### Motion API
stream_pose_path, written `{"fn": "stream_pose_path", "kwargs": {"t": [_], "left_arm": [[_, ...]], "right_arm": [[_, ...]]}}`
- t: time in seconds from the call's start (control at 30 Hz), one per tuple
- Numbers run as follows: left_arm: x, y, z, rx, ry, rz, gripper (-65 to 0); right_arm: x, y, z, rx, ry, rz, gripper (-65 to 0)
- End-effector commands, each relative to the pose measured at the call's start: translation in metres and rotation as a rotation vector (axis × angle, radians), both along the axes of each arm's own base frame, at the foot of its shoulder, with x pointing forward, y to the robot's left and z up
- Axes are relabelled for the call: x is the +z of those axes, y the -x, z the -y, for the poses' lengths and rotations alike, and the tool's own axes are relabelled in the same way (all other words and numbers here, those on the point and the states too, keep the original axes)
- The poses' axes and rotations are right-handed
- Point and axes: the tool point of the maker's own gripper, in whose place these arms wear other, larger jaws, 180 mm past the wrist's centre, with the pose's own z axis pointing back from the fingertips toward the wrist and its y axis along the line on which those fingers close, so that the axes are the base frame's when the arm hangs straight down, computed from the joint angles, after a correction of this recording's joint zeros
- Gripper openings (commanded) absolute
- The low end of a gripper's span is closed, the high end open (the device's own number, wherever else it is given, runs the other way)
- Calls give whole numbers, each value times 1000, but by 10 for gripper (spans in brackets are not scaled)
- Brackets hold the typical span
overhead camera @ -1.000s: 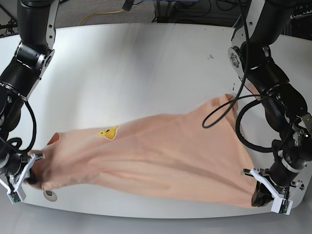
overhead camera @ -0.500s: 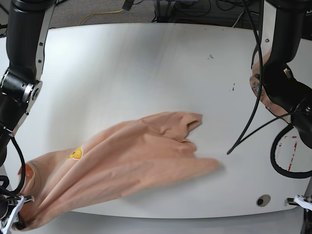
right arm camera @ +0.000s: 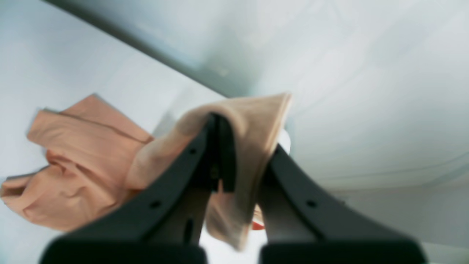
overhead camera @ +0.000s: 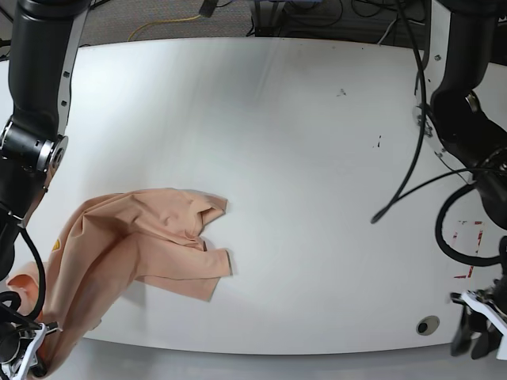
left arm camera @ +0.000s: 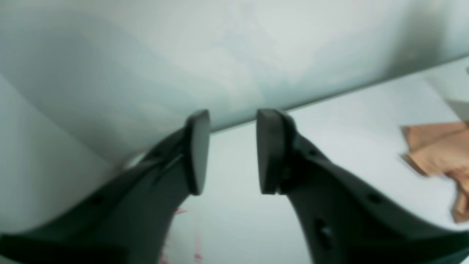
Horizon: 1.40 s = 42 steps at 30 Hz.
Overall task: Fold the T-shirt properly
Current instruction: 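Release the shirt with the left gripper and drag it with the right gripper, then move the left gripper to the shirt's crumpled edge and grasp it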
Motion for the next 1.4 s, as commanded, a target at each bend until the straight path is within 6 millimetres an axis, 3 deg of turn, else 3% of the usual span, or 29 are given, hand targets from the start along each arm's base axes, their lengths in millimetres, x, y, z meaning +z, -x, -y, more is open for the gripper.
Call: {"fn": "stream_pose_path", "kwargs": {"t": [0.0,0.1,0.3,0.53,0.77,0.93,1.03,1.2,1.37], "left_arm": [[-1,1,21,-60,43,30,-363],[-50,3,51,-116,106,-68,-317],[-141,12,123,-270,181,-292,-299],[-203,32,212,-472,242,-401,-281],[-271,47,273,-549,209,-533,-279],[-287,59,317,-639,164,-545,-279],[-304,61,322,-649,123,-572,-279],[-314,60,347,-666,125,-575,-279],[-337,52,351,-611,58,-600,-279]], "right_arm": [[23,2,3,-1,3,66,-650],[19,2,4,-2,2,58,-650],[2,2,4,-2,2,23,-650],[-20,4,4,0,0,-23,-650],[-38,8,3,3,6,-56,-650],[-41,19,11,-21,-8,-31,-650],[-47,21,13,-26,-12,-42,-650],[-55,23,14,-28,-11,-60,-650],[-58,31,26,-61,-38,-47,-650]]}}
